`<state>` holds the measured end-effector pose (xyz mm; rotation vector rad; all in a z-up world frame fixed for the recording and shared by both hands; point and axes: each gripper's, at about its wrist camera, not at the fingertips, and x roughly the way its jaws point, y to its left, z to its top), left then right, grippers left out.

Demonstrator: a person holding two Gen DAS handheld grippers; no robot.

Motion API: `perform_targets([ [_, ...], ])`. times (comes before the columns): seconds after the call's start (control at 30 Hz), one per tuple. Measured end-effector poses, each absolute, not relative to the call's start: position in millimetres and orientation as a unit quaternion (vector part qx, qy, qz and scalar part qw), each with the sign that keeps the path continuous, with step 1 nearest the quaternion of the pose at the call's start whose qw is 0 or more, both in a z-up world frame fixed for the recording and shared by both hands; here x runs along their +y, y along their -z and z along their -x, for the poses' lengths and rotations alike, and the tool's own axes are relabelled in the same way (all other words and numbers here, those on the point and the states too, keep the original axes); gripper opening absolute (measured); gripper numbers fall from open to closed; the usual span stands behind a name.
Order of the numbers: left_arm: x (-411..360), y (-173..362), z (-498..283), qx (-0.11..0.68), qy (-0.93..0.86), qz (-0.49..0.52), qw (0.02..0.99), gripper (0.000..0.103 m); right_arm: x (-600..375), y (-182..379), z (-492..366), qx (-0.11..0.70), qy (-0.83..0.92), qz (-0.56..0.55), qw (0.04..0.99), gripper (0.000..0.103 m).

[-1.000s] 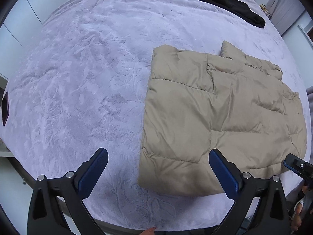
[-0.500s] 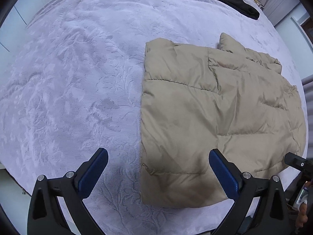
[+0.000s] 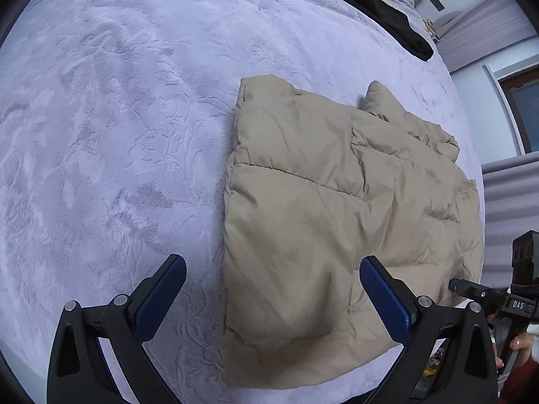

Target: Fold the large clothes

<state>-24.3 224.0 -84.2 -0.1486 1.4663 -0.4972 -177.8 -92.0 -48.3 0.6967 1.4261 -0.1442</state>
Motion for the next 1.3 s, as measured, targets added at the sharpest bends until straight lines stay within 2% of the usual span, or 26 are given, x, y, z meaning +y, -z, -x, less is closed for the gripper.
perform_targets([
  [0.33,207.9,152.4,-1.0,0.707,0.332,0.117,0.614,0.103,-98.9,59.1,177.9,0.653,0.072,-0.313,0.686,0.087],
  [0.53,169.8,165.4,-10.6,0.700,0.395,0.148,0.577,0.103,-96.9,63.7,173.0,0.659,0.076,-0.305,0.683,0.087],
  [0.63,159.4,172.6,-8.7,0.705,0.402,0.127,0.570,0.102,-95.4,65.5,170.6,0.663,0.078,-0.299,0.682,0.087],
  [0.67,158.6,171.3,-7.9,0.705,0.403,0.119,0.571,0.097,-95.3,64.6,169.5,0.664,0.078,-0.298,0.681,0.087],
  [0.73,159.7,165.0,-7.5,0.704,0.416,0.120,0.563,0.048,-95.3,61.5,167.9,0.663,0.076,-0.297,0.683,0.087],
  [0.8,163.0,155.8,-9.2,0.704,0.421,0.149,0.552,0.033,-98.6,53.8,167.2,0.656,0.076,-0.294,0.691,0.087],
  [0.9,163.2,133.3,-5.4,0.697,0.421,0.146,0.562,0.026,-112.9,40.9,166.7,0.631,0.093,-0.283,0.716,0.086],
  [0.93,162.1,124.0,-3.2,0.693,0.422,0.147,0.565,0.026,-118.8,38.6,166.4,0.621,0.099,-0.282,0.724,0.081],
  [1.0,159.6,103.7,0.7,0.688,0.424,0.154,0.569,0.026,-130.9,38.0,163.2,0.602,0.104,-0.287,0.737,0.027],
  [1.1,146.7,66.2,8.2,0.680,0.418,0.147,0.583,0.026,-142.2,54.5,151.7,0.585,0.089,-0.296,0.750,0.019],
  [1.3,84.4,-4.3,33.5,0.665,0.429,0.119,0.600,0.026,-149.8,100.3,134.6,0.581,0.062,-0.323,0.744,0.017],
])
